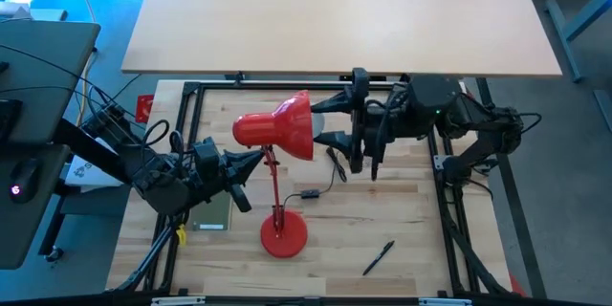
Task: Screw lightbulb
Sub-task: Insert the white lightbulb into the red lamp
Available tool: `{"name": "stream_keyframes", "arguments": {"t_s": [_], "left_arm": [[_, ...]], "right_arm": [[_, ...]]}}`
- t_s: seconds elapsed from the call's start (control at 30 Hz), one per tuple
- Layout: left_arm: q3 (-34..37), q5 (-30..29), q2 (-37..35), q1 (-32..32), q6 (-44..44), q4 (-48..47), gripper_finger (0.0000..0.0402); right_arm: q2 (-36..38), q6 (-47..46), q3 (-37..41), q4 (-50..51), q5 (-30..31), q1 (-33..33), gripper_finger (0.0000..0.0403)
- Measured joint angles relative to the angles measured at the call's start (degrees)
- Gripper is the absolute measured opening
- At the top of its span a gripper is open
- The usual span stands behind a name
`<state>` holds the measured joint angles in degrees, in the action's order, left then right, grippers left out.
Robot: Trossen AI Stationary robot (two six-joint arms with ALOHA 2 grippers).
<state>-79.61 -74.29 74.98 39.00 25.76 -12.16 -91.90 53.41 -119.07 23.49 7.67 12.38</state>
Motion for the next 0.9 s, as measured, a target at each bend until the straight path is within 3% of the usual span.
{"name": "stream_keyframes", "arguments": {"t_s": [0.2, 0.47, 0.9], "left_arm": [[0.00, -0.23, 0.00, -0.04, -1.55, 0.07, 0.0000], [0.00, -0.19, 0.00, -0.04, -4.63, 0.02, 0.0000], [0.00, -0.14, 0.00, -0.02, -13.91, 0.02, 0.0000]], "right_arm": [[-0.04, -21.25, 0.00, -1.46, 0.77, 0.07, 0.0229], [-0.04, -64.70, 0.00, -1.93, 1.63, 0.02, 0.0229], [-0.04, -121.28, -0.09, 1.10, 1.59, 0.02, 0.0229]]}}
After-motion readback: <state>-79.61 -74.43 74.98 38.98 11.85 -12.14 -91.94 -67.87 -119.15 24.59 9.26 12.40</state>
